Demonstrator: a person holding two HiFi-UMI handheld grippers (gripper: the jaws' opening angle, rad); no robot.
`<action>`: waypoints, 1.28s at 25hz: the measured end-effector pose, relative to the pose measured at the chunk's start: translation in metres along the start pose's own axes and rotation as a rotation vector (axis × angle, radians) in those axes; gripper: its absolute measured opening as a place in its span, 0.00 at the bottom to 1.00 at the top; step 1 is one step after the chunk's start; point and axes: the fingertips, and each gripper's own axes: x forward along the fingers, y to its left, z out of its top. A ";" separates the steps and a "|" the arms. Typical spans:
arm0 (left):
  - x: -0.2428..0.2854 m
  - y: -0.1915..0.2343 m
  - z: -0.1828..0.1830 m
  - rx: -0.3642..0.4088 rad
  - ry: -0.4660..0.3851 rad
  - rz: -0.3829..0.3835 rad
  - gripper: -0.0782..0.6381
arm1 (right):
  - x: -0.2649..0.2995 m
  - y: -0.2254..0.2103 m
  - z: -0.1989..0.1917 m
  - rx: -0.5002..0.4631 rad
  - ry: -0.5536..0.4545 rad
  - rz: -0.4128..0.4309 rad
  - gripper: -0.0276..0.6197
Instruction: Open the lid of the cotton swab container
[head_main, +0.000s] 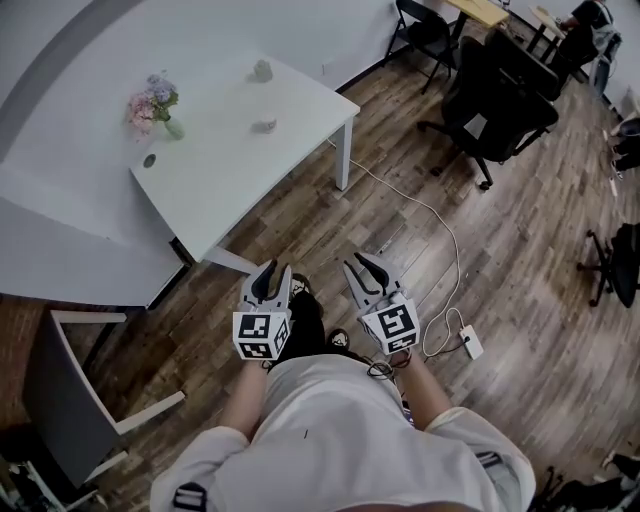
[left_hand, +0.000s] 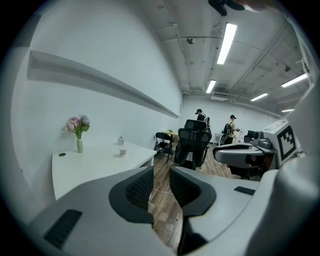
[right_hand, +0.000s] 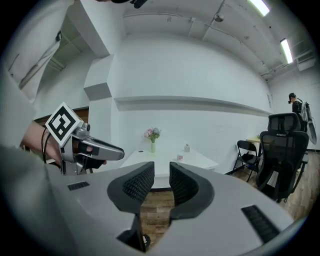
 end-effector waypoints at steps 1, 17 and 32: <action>0.008 0.003 -0.002 -0.003 0.004 -0.005 0.25 | 0.005 -0.003 0.000 0.005 0.005 -0.003 0.16; 0.145 0.124 0.048 -0.019 0.007 -0.076 0.26 | 0.157 -0.067 0.019 -0.040 0.087 -0.017 0.24; 0.234 0.232 0.071 -0.060 0.054 -0.074 0.26 | 0.315 -0.097 0.037 -0.035 0.173 0.044 0.27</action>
